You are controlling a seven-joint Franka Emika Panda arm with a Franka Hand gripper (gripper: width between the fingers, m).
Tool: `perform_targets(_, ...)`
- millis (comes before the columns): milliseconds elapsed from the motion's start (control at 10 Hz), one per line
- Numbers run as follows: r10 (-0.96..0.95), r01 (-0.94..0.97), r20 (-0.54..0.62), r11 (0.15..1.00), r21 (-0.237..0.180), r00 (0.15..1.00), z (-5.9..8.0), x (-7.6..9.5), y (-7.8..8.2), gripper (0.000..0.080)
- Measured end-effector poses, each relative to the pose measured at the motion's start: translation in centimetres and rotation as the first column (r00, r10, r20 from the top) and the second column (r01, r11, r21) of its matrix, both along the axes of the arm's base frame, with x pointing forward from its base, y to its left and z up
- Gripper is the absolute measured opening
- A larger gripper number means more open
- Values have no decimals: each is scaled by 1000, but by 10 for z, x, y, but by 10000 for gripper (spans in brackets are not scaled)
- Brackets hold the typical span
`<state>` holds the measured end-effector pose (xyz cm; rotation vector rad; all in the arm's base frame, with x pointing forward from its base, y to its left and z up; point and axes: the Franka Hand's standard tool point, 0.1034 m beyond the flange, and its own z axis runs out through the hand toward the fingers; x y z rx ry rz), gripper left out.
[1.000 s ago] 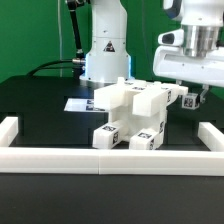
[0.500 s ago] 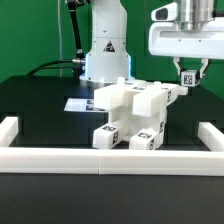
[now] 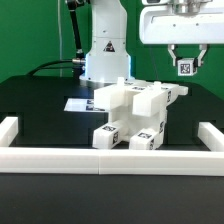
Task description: Assemble chair
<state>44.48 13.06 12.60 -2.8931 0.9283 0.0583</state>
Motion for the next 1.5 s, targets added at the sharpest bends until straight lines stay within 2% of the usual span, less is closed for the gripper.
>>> perform_targets(200, 4, -4, 0, 1000, -1, 1000, 0, 0, -1, 288)
perform_targets(300, 104, -103, 11, 994, -25, 995, -1, 5, -11, 288)
perform_targets(500, 218, -216, 42, 975, -43, 975, 7, 31, -42, 288)
perform_targets(600, 253, -250, 52, 967, -56, 966, 8, 42, -49, 288)
perform_targets(700, 280, -276, 59, 959, -64, 958, 8, 49, -51, 288)
perform_targets(1100, 321, -317, 56, 946, -74, 945, 7, 50, -55, 289)
perform_targets(1300, 419, -411, 63, 905, -110, 906, 12, 72, -79, 289)
perform_targets(1500, 449, -439, 73, 890, -124, 890, 16, 85, -88, 289)
